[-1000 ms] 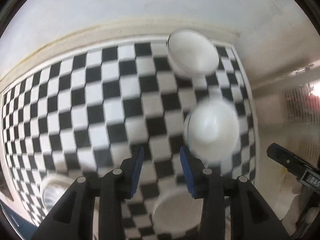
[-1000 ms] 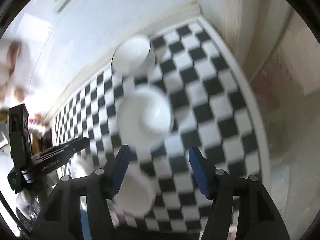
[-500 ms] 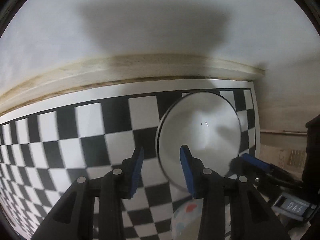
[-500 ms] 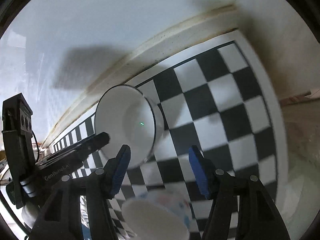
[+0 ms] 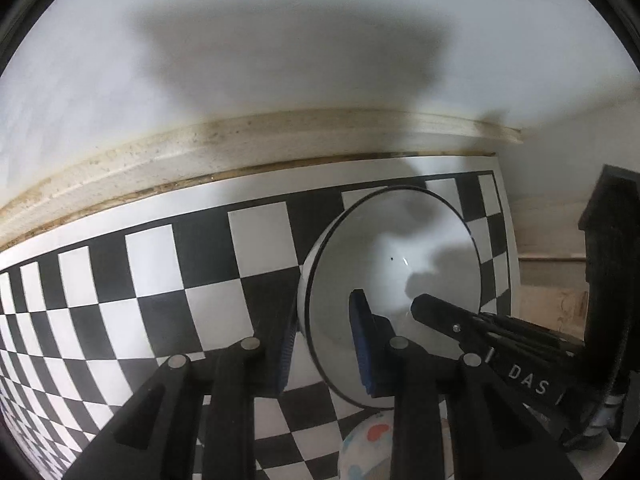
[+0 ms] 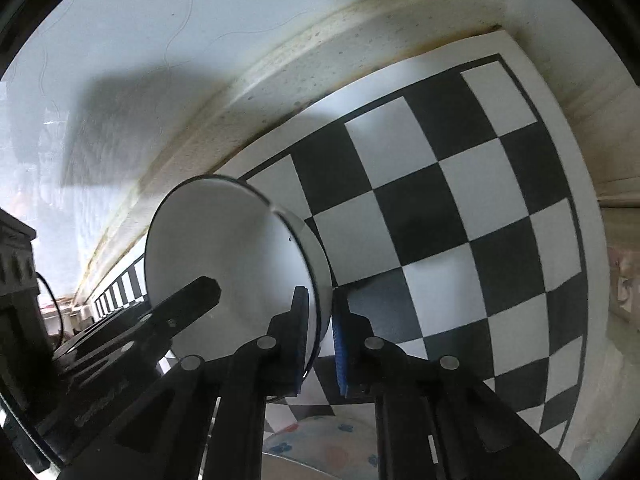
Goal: Organize plates and bowls
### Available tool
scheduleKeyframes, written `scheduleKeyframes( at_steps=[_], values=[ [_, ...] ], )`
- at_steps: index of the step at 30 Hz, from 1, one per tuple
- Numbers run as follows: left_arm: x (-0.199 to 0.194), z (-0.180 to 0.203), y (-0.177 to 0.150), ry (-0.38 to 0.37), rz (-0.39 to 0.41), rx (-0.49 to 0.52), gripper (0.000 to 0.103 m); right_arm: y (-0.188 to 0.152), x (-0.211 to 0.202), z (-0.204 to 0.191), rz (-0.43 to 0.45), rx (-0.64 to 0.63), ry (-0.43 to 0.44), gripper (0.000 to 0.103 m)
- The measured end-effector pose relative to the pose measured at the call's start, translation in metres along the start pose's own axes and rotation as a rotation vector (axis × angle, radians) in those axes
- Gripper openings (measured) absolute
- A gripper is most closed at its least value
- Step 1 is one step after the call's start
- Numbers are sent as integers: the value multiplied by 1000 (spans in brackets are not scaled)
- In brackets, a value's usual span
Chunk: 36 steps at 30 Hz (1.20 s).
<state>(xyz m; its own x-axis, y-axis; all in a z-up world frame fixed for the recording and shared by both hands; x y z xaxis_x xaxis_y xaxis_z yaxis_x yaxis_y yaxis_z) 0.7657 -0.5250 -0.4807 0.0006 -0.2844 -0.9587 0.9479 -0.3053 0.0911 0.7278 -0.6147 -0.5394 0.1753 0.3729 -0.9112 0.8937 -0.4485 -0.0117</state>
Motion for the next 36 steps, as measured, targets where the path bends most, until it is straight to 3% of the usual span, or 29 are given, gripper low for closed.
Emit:
scheduleKeyframes(
  at_steps=[8,24,36],
  values=[
    [-29,9,-17,-12,45,39,24,-23,-27,-10,39,-35,-8,13],
    [-134,26,-102,-31,143,172,24,-111,-103,-42,148,-91,-20,13],
    [-163,8,-186,-46,119,207,24,-221,-113,-41,132,-109,-23,13]
  ],
)
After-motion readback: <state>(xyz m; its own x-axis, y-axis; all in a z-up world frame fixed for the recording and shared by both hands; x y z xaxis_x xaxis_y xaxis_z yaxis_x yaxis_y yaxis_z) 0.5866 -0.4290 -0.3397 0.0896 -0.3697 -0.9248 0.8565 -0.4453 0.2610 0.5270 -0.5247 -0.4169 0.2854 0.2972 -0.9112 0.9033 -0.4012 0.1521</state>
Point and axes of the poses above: each gripper's, at about its wrist camera, not at the fingertips, and x roughly the way its jaws point, z to its right, y to its top, the point moved 9 cm from there along x, roughly the way its jaws point, and after that the axes turned 5 degrees about -x, right-handed, at the moved point
